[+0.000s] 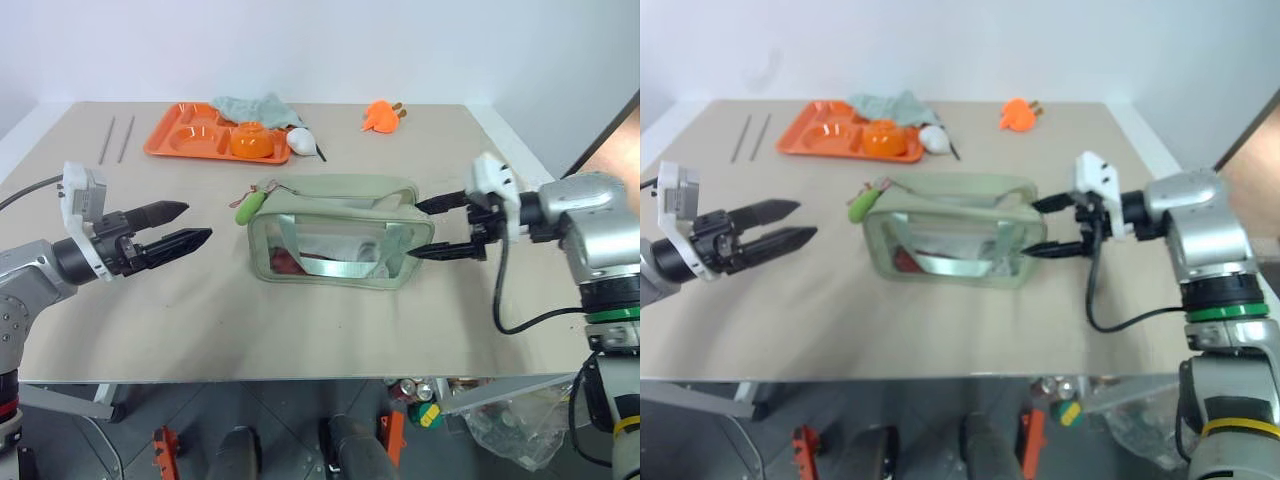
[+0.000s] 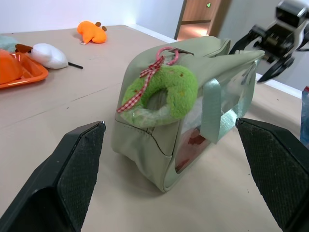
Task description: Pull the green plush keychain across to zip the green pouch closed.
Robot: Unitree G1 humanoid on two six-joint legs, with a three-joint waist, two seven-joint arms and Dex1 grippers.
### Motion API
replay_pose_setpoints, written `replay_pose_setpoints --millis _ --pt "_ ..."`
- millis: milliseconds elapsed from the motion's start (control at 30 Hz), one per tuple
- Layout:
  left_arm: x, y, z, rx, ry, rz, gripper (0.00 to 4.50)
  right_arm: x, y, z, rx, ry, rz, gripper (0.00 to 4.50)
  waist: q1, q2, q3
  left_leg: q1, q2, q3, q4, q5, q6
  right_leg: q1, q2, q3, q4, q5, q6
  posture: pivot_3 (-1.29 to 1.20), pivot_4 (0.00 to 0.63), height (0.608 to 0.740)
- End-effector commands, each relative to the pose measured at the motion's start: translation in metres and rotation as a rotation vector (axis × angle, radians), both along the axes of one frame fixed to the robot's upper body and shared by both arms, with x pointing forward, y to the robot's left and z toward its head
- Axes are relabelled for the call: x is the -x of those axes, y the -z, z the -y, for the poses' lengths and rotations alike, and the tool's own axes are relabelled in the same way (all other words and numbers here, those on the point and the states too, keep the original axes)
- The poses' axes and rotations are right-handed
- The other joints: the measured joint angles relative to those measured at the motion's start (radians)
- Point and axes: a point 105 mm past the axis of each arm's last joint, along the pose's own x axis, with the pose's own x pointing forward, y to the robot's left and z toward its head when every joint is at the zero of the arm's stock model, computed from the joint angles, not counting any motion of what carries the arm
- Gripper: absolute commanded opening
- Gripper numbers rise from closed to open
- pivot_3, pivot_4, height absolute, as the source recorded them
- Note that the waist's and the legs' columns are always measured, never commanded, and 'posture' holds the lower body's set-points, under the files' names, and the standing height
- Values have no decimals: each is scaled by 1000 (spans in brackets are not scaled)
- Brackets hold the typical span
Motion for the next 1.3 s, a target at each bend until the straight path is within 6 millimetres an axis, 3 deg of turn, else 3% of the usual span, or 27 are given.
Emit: replay_pose_setpoints --millis 33,333,367,700,1000,1167,1300 --pt "3 -8 0 -8 4 37 4500 9 -22 7 -22 -2 61 4016 -1 0 0 0 0 0 0 0 0 0 0 0 0 0 0 0 150 740" --pt "-2 -6 3 2 12 30 4500 13 -18 -3 -30 -19 48 4016 0 0 0 1 1 0 0 0 0 0 1 0 0 0 -1 0 150 740" --pt "-2 -6 3 2 12 30 4500 14 -16 -3 -29 -23 42 3484 0 0 0 0 1 0 0 0 0 0 1 0 0 0 -1 0 150 740" --pt "-4 -4 0 0 -11 34 4500 19 -5 -8 -45 -38 -8 122 0 0 0 0 1 1 0 0 0 0 1 0 0 0 -1 0 150 740" --pt "-31 -1 -9 29 -136 26 4500 17 -7 -11 -44 -35 23 24 0 0 0 1 1 1 0 0 0 0 1 0 0 0 -1 0 150 740" --pt "-33 -5 13 53 -48 17 4500 10 -7 -13 -40 -5 43 24 -2 0 0 1 1 1 0 0 0 0 1 1 0 1 0 0 150 740" --pt "-15 -14 32 34 102 29 4500 11 -6 -14 -37 -8 44 24 -4 0 0 1 1 1 0 0 0 0 1 1 0 3 3 0 150 740"
